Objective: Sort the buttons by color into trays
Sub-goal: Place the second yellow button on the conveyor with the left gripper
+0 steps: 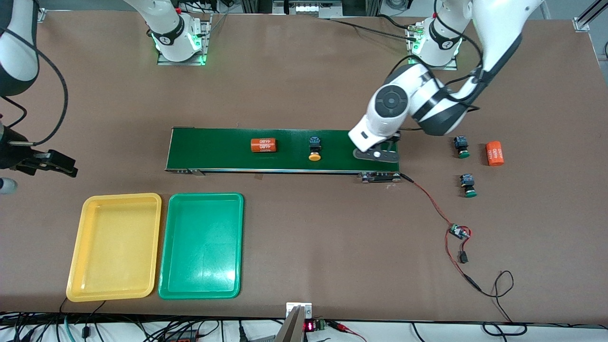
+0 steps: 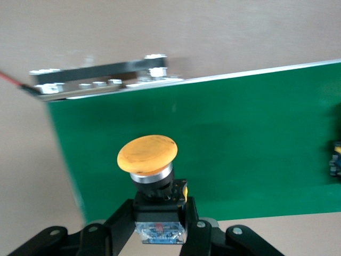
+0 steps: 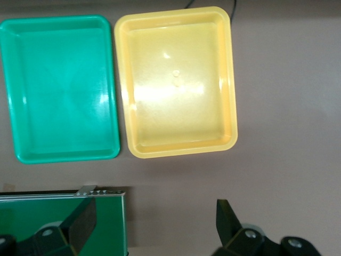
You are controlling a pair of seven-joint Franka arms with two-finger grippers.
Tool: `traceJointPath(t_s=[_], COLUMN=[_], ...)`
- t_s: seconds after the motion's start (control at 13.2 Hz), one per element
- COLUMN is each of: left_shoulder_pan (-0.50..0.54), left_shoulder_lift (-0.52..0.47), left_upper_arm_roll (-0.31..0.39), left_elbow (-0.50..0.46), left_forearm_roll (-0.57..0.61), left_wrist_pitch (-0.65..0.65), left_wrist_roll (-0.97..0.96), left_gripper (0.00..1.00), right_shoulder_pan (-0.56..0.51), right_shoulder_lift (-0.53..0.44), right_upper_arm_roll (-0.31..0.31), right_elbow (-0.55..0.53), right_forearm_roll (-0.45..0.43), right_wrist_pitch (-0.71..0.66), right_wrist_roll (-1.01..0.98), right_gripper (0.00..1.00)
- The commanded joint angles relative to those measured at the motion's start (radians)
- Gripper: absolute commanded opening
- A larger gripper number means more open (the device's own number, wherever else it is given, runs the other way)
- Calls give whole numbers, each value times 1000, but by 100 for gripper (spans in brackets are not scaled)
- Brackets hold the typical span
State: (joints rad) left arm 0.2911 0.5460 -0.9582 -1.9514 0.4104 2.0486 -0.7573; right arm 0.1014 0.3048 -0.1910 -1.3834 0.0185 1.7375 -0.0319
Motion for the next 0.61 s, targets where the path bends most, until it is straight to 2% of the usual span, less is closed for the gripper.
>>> traceJointPath(t_s=[0.0,0.08,0.23,0.3,0.38,0.53], left_shoulder_pan=[2,2,2,3,13,31], left_shoulder_lift=[54,57,68,66,62,37], left_upper_arm_roll=[7,7,9,9,7,0], left_elbow=[20,20,20,20,22,29], left_forearm_roll=[-5,-1,5,7,7,7], left_wrist_pitch=[22,22,24,22,21,5], left_wrist_roll=[3,-13,-16,-16,-16,-17], left_gripper=[38,44,71,94,100,100], right_shoulder_pan=[-29,-34,-42,-49,-66,-63], right_shoulder_lift=[-7,-24,-68,-81,-85,-90], right_upper_arm_roll=[10,13,22,48,65,70], right_elbow=[12,3,-38,-48,-51,-52], right_forearm_roll=[3,5,3,5,5,3], right_wrist_pitch=[-16,-19,-23,-24,-26,-42], right_wrist_roll=[-6,-8,-8,-3,-3,3], right_gripper=[100,100,100,100,100,100])
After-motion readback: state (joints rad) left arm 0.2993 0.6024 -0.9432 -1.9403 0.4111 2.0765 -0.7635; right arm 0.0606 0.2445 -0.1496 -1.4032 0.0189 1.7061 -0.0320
